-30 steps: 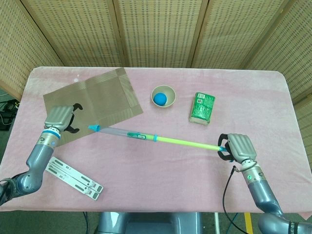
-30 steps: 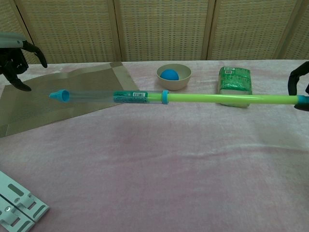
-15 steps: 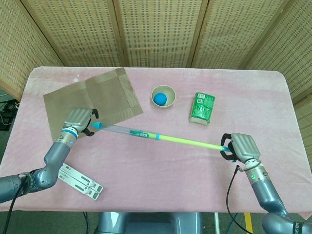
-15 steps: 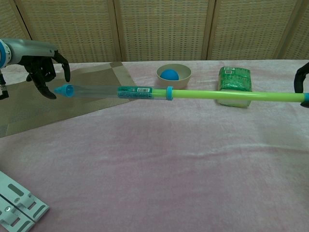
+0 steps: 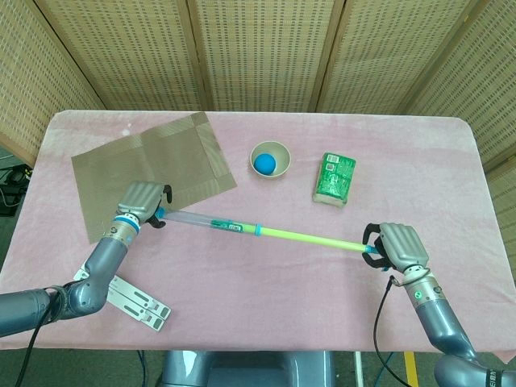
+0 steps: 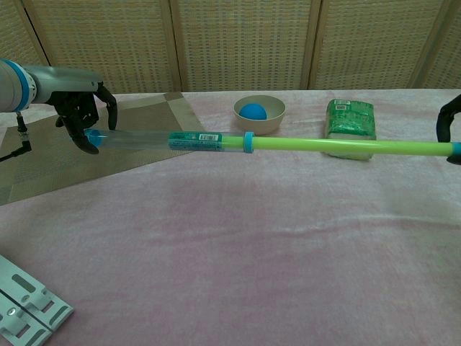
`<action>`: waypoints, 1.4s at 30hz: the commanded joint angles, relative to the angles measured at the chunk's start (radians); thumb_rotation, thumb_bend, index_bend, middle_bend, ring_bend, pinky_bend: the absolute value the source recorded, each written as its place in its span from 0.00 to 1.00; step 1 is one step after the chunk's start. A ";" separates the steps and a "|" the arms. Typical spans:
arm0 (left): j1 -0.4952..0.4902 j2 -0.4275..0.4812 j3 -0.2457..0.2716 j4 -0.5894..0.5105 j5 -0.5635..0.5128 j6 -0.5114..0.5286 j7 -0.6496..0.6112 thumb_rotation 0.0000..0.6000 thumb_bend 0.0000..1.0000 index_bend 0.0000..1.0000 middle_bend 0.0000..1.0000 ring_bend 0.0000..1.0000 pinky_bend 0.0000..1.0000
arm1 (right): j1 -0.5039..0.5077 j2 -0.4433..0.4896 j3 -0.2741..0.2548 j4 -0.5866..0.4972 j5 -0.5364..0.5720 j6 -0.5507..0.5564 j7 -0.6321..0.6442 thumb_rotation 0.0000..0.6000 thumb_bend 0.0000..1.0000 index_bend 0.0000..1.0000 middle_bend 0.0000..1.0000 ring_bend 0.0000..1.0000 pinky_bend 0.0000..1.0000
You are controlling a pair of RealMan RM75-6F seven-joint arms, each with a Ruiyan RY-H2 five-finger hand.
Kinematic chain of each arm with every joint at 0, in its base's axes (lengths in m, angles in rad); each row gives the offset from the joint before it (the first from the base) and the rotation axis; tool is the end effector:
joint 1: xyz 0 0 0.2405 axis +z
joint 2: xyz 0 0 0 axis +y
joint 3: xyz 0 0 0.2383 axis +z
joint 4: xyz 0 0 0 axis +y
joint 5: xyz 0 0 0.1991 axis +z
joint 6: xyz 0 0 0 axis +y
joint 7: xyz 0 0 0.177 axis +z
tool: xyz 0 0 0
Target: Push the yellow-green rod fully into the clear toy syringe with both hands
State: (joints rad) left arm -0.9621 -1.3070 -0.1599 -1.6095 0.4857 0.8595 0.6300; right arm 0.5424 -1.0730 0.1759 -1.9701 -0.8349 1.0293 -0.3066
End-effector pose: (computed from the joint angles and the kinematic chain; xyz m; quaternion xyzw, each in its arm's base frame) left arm -0.1433 0.4025 0.0359 -0.7291 -0.4248 -0.2324 0.4836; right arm -0.1957 -0.3099 0.0968 0.6290 -0.5282 0.3192 0.4728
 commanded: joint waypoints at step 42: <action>-0.036 -0.035 -0.001 -0.139 0.019 0.100 -0.060 1.00 0.44 0.60 0.82 0.72 0.65 | 0.154 -0.121 -0.012 0.007 0.084 -0.033 -0.127 1.00 0.66 0.85 1.00 1.00 0.76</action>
State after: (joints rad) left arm -0.9968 -1.3406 -0.1590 -1.7485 0.5061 0.9605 0.5721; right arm 0.6932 -1.1906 0.1632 -1.9650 -0.7531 0.9982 -0.4305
